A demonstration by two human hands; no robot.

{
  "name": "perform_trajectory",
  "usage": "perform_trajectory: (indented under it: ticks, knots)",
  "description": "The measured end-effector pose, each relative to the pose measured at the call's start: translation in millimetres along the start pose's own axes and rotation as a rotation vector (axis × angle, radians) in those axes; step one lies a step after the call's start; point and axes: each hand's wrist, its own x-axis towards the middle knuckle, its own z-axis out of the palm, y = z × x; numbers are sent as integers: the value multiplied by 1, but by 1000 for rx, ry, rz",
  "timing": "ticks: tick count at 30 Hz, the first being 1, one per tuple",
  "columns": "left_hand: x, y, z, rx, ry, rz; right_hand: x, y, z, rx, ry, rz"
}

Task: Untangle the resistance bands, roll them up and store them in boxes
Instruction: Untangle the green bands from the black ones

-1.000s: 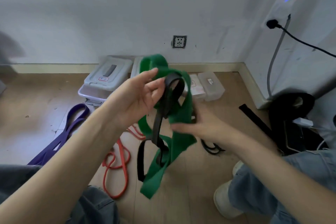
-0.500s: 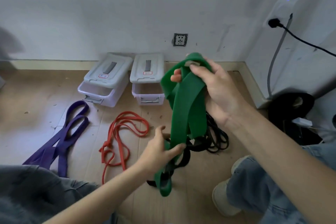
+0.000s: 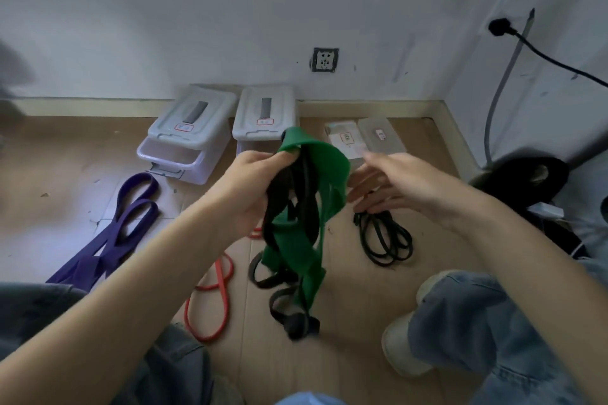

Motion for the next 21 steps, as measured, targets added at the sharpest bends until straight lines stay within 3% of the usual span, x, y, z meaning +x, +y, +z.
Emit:
perform_trajectory:
  ticks: [5,6,10,12,15,18,21]
  knots:
    - [-9,24,9,-222,-25,-43,-15,7,5,-422,-470,-125]
    - [-9,26,8,-283,-42,-68,-15,10,16,-412,-441,-160]
    - [-7,30,8,-402,-109,-116,-1,27,64,-330,133,-468]
    - [-6,32,4,-383,-123,-91,3,26,66,-141,207,-472]
    - [-4,36,-13,-103,-90,-5,4,17,46,20,193,-401]
    - [-3,34,-29,302,-103,-65,-2,0,16,170,131,-364]
    - [9,22,-35,976,-99,-63,-5,-14,-5,224,208,-412]
